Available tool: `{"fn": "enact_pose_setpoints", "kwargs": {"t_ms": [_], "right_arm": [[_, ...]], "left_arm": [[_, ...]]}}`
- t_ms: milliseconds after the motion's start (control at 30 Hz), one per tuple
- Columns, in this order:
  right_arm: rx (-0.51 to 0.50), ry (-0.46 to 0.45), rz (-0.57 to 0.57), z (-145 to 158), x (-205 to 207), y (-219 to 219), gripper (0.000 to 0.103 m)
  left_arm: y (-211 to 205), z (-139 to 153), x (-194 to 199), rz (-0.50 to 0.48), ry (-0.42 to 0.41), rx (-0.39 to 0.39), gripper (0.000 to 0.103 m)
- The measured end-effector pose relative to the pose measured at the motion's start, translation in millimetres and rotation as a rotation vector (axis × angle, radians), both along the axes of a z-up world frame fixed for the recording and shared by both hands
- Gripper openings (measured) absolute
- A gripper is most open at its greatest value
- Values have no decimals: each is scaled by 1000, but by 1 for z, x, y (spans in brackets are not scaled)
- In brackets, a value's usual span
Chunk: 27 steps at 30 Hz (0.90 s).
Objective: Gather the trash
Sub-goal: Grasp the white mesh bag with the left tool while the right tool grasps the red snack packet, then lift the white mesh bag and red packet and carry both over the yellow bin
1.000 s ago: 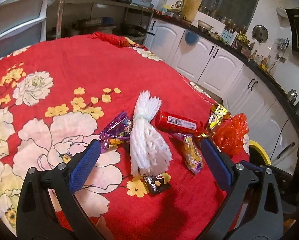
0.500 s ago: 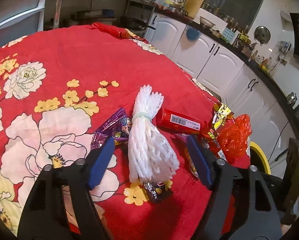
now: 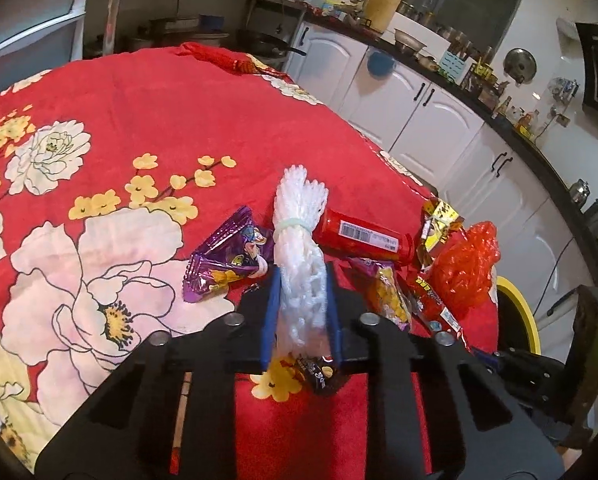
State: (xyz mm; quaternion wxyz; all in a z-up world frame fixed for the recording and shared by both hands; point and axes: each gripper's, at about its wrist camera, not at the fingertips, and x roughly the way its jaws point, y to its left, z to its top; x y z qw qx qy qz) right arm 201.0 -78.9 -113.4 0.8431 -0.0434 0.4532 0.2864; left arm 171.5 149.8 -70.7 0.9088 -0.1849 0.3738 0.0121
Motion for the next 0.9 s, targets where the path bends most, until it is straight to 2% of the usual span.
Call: {"fn": "enact_pose_setpoints", "kwargs": {"t_ms": [267,400,900], "right_arm": [[22,16,-13,2,-11,-14,10],[38,18,-17,7,-14,-19,5],[88,-44,-11,46,-29,-34,4]], "left_arm": [[1,16,-12,-6,-50,9,12],[-2,26,-19,-11,-69,22,11],[-23,45,-36,-61,-115,44,11]]}}
